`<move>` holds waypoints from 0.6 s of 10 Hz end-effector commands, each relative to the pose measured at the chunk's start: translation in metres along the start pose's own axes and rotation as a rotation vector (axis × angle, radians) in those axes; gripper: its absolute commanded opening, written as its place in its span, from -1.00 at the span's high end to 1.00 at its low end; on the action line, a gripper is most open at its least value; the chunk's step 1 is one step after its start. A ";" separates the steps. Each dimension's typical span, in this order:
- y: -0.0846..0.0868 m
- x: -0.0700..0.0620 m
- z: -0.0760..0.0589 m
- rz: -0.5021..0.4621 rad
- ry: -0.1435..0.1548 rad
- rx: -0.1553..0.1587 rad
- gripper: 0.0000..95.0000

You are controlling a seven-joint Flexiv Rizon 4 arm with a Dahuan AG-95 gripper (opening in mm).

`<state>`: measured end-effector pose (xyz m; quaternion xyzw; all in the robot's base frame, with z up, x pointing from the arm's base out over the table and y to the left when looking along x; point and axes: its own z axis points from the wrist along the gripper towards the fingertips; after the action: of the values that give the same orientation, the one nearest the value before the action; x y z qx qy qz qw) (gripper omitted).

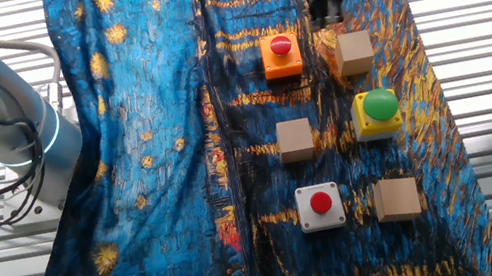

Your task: Press three buttons from left to right in sequence

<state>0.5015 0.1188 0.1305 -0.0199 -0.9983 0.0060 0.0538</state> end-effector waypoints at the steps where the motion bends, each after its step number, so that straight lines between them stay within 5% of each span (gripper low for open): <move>1: -0.004 0.004 0.001 0.010 0.013 -0.036 1.00; 6: -0.004 0.004 0.001 0.013 0.011 -0.026 1.00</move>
<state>0.4965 0.1139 0.1295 -0.0265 -0.9979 -0.0070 0.0583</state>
